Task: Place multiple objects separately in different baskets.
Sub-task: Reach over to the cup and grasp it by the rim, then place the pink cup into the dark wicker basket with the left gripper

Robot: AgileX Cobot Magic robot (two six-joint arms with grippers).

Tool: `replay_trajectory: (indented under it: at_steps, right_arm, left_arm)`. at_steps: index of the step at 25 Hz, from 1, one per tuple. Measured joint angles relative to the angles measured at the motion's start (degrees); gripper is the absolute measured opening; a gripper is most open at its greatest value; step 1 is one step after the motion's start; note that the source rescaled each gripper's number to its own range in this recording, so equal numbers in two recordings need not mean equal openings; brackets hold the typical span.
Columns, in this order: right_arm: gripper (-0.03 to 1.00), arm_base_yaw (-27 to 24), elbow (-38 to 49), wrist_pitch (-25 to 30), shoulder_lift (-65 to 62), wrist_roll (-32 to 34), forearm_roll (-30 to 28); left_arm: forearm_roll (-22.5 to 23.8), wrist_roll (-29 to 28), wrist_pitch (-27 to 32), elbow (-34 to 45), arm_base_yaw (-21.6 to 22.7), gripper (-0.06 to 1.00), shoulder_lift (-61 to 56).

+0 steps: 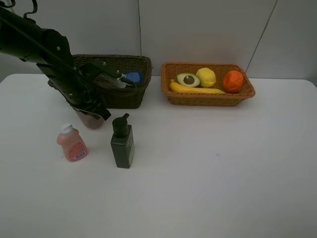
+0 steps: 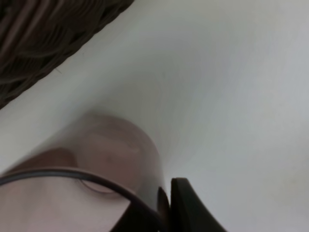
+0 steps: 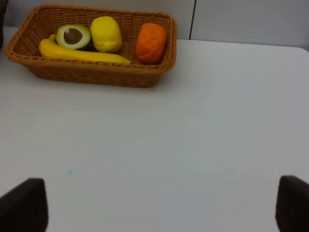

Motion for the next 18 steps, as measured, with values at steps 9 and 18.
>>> replay_trajectory:
  at_steps: [9,18]
  right_arm:
    - [1.0,0.0,0.0,0.0,0.0,0.0,0.0]
    - [1.0,0.0,0.0,0.0,0.0,0.0,0.0]
  left_arm:
    - [0.0,-1.8,4.2,0.0,0.0,0.0,-2.9]
    - [1.4,-5.1,9.7,-0.2,0.0,0.0,-8.4]
